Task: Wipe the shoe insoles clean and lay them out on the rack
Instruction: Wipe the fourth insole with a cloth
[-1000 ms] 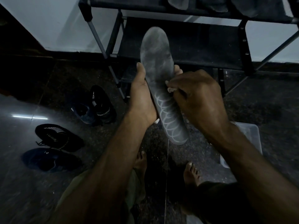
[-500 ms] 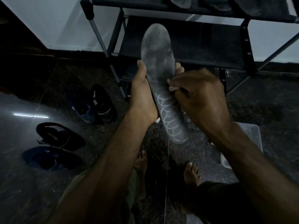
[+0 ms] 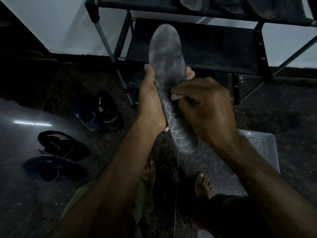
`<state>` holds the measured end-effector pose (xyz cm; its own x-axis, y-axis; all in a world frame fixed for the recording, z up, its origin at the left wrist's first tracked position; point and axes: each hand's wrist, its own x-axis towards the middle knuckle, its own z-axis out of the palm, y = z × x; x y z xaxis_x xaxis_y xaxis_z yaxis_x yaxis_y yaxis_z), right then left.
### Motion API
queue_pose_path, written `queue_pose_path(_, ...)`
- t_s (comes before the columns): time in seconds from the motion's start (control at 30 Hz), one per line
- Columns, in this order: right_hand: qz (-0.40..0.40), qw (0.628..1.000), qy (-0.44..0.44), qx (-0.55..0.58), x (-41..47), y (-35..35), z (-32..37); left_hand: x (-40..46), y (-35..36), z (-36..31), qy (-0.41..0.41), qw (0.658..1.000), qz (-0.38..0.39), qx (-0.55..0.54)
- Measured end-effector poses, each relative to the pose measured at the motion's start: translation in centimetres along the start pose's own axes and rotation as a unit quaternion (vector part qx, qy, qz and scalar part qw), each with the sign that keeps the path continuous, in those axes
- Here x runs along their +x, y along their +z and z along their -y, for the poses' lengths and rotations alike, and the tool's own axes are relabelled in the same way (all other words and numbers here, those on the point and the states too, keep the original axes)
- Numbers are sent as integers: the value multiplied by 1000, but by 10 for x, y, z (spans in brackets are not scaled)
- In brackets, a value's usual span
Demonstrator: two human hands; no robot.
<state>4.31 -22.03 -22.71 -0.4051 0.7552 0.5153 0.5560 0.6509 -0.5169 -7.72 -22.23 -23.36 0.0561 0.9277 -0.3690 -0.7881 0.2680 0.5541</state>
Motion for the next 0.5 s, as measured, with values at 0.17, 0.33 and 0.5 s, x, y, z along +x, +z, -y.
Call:
queue_pose_path(0.17, 26, 998, -51, 27, -1, 6, 7, -2, -1, -2, 21, 1000, -6, 19)
queue_pose_path(0.33, 1, 1000, -7, -22, 2, -4, -16, 2, -3, -1, 16, 1000, 5, -8)
queue_pose_path(0.5, 19, 999, 14, 38, 1, 0, -3, 3, -4, -3, 25, 1000, 1, -6)
